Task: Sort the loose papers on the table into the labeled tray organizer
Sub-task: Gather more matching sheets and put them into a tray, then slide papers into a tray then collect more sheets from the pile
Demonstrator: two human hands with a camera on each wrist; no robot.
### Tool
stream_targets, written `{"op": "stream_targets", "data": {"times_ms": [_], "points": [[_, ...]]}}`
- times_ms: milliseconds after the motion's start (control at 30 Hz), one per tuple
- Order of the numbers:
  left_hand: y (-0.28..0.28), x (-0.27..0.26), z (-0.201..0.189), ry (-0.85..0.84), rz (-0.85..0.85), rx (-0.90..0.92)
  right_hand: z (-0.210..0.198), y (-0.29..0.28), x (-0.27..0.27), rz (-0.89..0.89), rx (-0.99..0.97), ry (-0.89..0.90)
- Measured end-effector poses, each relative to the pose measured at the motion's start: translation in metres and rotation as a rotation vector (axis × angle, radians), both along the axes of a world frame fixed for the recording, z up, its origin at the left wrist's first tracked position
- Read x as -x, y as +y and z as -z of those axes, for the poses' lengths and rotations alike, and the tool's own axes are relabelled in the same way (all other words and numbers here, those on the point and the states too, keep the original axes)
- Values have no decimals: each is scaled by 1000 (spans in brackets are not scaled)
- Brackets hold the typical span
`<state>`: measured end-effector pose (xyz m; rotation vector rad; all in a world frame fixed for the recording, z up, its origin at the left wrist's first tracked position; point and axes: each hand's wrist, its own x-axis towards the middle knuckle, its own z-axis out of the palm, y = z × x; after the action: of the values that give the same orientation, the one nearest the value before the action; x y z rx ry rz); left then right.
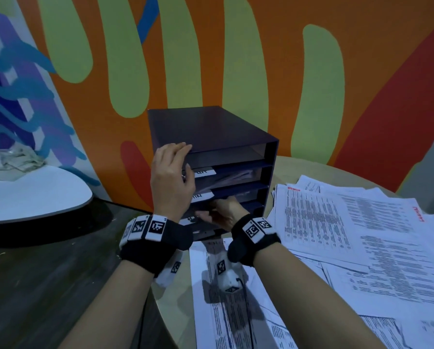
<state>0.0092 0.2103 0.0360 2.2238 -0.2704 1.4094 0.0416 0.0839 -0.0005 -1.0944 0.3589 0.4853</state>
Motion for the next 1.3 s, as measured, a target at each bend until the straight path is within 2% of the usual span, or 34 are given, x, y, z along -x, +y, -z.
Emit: {"op": "stream_targets", "data": {"times_ms": [167, 267, 400, 500, 567, 667, 733, 800, 900, 967, 1033, 1167, 1300], "points": [[-4, 1, -1, 18, -20, 24, 2, -53, 29, -141, 543, -262], [-13, 3, -4, 54, -67, 72, 8, -113, 40, -91, 799, -342], [-41, 12, -3, 18, -115, 41, 19, -204, 59, 56, 1022, -293], [-87, 23, 8, 43, 64, -39, 27, -264, 82, 104, 1206, -242], [-122, 25, 19, 191, 237, -126, 32, -292, 98, 47, 1338, -135], [-171, 19, 42, 619, 385, -396, 41, -319, 122, -212, 1541, 51], [-198, 9, 62, 828, 423, -577, 44, -325, 136, -379, 1573, 105], [-222, 1, 80, 953, 447, -699, 49, -331, 143, -469, 1592, 110], [-246, -7, 98, 1063, 429, -789, 53, -333, 143, -480, 1588, 93], [-256, -11, 102, 1118, 433, -758, 56, -334, 143, -462, 1589, 85], [-262, -15, 102, 1125, 439, -761, 59, -333, 143, -457, 1603, 84], [-275, -15, 99, 1017, 324, -975, 59, -334, 145, -473, 1603, 66], [-281, -4, 93, 983, 225, -1125, 55, -344, 145, -482, 1535, 14]]}}
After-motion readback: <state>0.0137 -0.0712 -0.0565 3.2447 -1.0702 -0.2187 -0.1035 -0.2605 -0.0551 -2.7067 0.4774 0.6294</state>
